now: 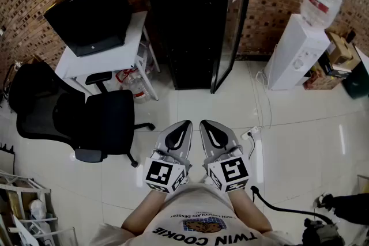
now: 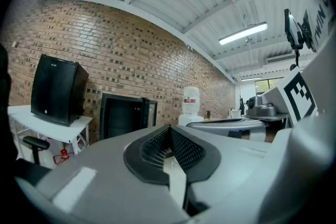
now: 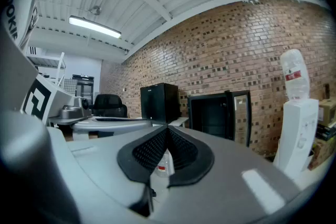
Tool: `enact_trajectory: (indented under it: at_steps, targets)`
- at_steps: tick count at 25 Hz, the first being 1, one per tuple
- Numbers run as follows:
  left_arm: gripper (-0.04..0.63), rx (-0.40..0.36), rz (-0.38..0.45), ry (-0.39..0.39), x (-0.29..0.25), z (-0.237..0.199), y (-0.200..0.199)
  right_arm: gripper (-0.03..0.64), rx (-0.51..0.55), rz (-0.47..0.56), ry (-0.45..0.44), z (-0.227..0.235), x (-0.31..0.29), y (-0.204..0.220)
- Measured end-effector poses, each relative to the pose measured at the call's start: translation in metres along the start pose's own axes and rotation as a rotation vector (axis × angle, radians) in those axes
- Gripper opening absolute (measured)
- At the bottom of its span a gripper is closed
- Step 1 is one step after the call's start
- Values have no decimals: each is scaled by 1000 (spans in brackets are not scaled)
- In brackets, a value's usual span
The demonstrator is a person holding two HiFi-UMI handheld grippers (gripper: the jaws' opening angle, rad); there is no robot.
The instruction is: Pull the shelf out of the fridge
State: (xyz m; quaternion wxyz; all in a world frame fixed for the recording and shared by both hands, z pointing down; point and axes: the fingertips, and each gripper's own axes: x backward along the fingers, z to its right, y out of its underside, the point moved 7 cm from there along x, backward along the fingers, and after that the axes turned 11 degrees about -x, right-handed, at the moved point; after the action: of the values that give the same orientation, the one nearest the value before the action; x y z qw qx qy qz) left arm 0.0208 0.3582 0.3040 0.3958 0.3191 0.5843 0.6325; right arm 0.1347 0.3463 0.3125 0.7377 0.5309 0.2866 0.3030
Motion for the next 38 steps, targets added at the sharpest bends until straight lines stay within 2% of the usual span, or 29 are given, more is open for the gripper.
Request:
enact_trajectory:
  at_steps: [13, 22, 29, 38]
  targets:
    - [0, -17, -8, 34, -37, 47, -5, 5, -19, 20, 9, 48, 31, -12]
    - [0, -13, -19, 53, -60, 54, 1, 5, -23, 8, 23, 70, 29, -9]
    - [0, 10, -21, 52, -81, 31, 14, 5, -12, -11, 31, 82, 0, -5]
    - [0, 50, -18, 52, -126, -34, 31, 5, 12, -44, 41, 97, -74, -13]
